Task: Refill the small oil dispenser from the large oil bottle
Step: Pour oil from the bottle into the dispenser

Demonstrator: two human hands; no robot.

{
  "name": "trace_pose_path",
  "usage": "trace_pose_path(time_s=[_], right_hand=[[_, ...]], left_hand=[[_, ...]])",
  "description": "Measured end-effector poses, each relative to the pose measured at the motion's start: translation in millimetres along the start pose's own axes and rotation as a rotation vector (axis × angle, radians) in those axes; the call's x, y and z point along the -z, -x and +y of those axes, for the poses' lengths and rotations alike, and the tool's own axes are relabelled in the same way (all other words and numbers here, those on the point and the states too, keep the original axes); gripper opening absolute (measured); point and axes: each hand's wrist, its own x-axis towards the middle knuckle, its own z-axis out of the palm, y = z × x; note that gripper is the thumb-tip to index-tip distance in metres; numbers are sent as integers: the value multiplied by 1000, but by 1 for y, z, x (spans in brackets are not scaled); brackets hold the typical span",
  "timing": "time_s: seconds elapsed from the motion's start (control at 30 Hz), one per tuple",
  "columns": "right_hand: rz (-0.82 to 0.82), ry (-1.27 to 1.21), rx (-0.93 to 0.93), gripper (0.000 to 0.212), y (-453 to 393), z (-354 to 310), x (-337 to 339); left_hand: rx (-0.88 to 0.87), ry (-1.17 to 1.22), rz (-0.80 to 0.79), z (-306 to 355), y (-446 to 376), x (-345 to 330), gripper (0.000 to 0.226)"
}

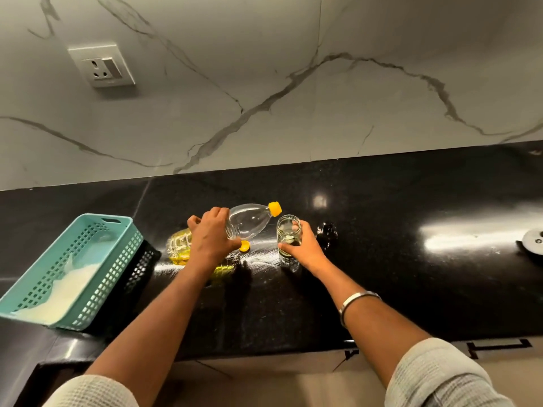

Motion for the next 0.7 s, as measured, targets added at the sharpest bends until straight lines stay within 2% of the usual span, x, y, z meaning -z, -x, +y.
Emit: trace_pose_path(time_s=[0.4,0.7], right_hand=[[5,50,108,65,6,-4,4],[-16,53,92,65,7,-6,0]], left_hand=[[-47,-227,-44,6,-3,-1,62],[-50,-343,-1,7,-7,6,58]])
